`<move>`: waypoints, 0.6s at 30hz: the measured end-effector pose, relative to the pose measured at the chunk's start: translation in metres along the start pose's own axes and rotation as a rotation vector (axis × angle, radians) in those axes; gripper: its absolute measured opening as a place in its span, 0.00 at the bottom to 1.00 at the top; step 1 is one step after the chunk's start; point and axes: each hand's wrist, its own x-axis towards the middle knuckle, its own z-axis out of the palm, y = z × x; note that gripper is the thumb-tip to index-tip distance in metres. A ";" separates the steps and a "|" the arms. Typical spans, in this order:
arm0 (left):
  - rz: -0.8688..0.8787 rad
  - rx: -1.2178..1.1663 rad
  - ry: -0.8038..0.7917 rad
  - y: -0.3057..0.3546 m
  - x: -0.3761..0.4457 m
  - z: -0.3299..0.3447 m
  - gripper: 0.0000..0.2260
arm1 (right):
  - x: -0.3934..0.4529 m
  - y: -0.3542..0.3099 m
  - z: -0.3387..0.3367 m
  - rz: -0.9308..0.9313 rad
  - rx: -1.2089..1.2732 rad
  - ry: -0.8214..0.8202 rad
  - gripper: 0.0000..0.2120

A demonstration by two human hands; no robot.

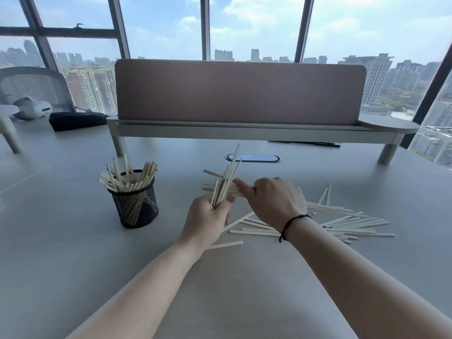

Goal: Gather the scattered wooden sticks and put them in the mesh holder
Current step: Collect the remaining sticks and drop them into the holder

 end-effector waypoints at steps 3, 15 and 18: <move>-0.041 -0.133 0.081 -0.001 0.005 -0.005 0.13 | 0.009 0.007 -0.004 0.094 0.059 -0.032 0.39; -0.103 -0.307 0.048 -0.004 0.007 -0.009 0.31 | 0.042 -0.019 -0.065 0.415 1.130 -0.096 0.32; -0.114 -0.329 0.028 -0.002 0.006 -0.008 0.30 | 0.041 -0.028 -0.074 0.357 1.272 -0.110 0.32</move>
